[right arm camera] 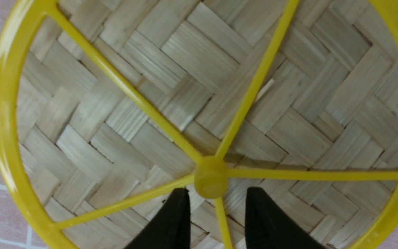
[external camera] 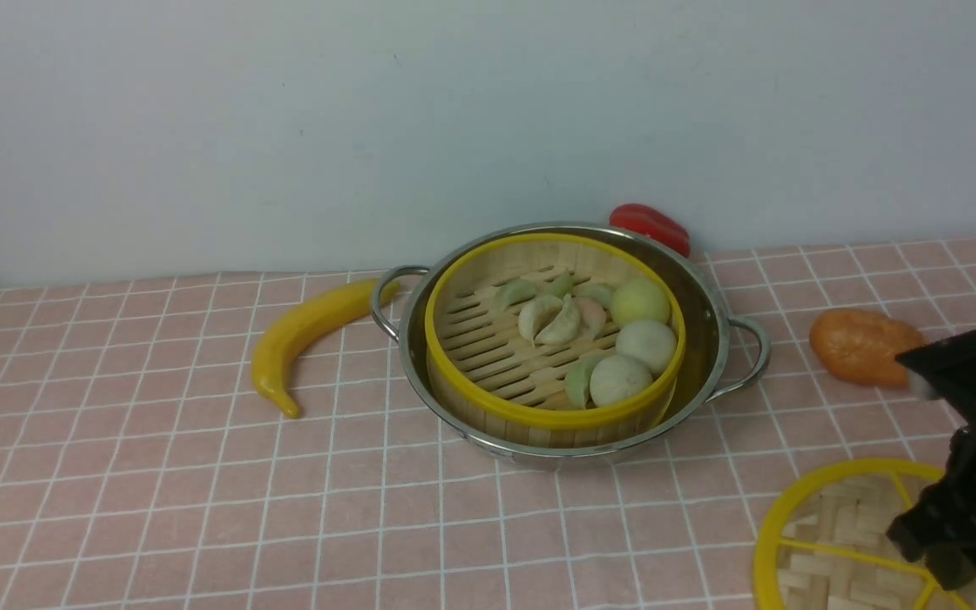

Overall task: Place the steamer in the pot on the pink tablecloth, and put the lid on the steamer.
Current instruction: 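Move the gripper down to the bamboo steamer lid and grasp its center knob, then place the bamboo steamer lid onto the steamer basket in the pot with the right gripper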

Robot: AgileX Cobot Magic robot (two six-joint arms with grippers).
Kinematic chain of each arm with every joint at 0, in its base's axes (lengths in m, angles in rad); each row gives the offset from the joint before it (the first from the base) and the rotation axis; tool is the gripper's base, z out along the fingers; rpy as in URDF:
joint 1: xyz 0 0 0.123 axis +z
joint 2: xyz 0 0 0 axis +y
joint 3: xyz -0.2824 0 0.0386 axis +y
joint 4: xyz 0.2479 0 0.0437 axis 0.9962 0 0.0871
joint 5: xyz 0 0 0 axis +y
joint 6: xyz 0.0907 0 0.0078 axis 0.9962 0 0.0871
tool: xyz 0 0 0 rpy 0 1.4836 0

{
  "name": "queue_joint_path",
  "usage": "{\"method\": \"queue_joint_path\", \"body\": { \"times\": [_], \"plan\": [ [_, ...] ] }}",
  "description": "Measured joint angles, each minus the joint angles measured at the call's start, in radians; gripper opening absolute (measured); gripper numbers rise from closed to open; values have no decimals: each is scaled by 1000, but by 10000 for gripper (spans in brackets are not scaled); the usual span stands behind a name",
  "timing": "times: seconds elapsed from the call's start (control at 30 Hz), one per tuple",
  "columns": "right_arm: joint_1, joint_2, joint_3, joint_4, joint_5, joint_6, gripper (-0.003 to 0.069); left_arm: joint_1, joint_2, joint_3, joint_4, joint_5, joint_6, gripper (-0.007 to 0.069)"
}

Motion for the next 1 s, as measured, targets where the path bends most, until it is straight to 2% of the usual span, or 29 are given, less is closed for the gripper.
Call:
{"method": "queue_joint_path", "body": {
  "times": [0.33,0.5,0.63,0.77,1.0],
  "plan": [
    [0,85,-1,0,-24,0,241,0,0,0,0,0,0,243],
    [0,88,-6,8,-9,13,144,0,0,0,0,0,0,243],
    [0,80,-8,8,-7,20,146,0,0,0,0,0,0,243],
    [0,27,-3,4,-13,30,146,0,0,0,0,0,0,243],
    [0,-221,-29,4,27,36,146,0,0,0,0,0,0,243]
  ]
}}
